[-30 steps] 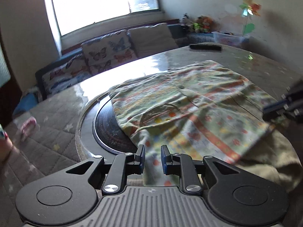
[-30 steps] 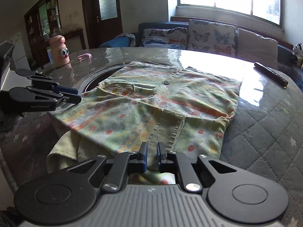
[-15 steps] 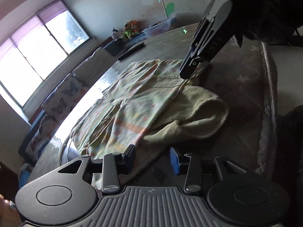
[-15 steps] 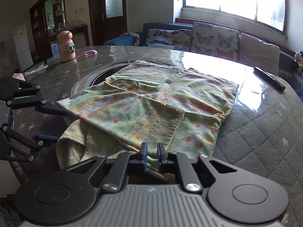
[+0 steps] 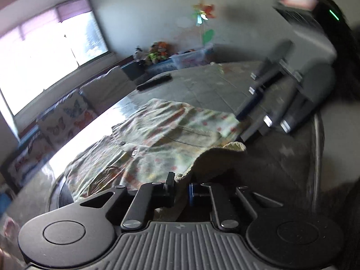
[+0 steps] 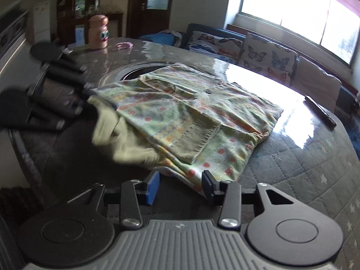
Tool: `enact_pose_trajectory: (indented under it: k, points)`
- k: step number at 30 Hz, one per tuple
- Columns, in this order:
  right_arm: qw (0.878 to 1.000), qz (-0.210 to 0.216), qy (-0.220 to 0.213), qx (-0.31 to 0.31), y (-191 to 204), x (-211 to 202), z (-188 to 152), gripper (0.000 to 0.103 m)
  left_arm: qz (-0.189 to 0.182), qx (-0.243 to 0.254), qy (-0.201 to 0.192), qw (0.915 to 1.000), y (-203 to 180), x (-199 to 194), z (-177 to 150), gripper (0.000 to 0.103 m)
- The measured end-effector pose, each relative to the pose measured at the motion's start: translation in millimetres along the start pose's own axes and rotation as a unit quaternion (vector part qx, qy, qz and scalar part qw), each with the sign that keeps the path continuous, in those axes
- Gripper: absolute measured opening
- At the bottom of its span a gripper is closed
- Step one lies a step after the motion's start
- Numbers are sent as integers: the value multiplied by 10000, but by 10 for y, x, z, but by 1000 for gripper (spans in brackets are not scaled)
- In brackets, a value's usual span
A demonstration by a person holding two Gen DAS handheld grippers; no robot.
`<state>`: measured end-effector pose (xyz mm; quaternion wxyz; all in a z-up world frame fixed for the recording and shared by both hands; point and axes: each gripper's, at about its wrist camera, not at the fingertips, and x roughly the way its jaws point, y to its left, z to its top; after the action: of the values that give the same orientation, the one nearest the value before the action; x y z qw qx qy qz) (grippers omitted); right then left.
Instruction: Fold clothes
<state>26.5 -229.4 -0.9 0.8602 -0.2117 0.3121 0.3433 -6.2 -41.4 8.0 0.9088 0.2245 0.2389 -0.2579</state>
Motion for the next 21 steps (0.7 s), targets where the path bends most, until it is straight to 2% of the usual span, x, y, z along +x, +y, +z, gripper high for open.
enact_pose_trajectory:
  k: [3,7,9,12,14,17,18,20,21]
  points:
    - [9991,-20,-177,-384,112,42,32,53,-24,-361,-41,9993,140,37,114,12]
    - [9990,101,-228,-381,114,166,114,53,-82,-639,-12,9979,263,98,200,12]
    - [9989,168,-244,-353,108,231,158,50,-87,-744,3,9972,314,126,214,12]
    - [9988,270,-267,-313,98,329,222,34,-93,-887,35,9960,375,129,192,12]
    - [9988,322,-270,-253,81,375,259,18,-89,-905,33,9959,380,102,166,15]
    - [9988,378,-319,-46,3,357,316,13,-13,-878,-5,9961,384,5,110,18]
    - [9986,398,-339,24,-24,350,335,13,39,-838,-6,9965,381,-38,81,21]
    - [9982,437,-378,163,-78,336,375,11,142,-760,-7,9970,374,-125,24,37]
    - [9979,457,-398,233,-105,328,395,10,212,-699,-2,9973,368,-165,-9,48]
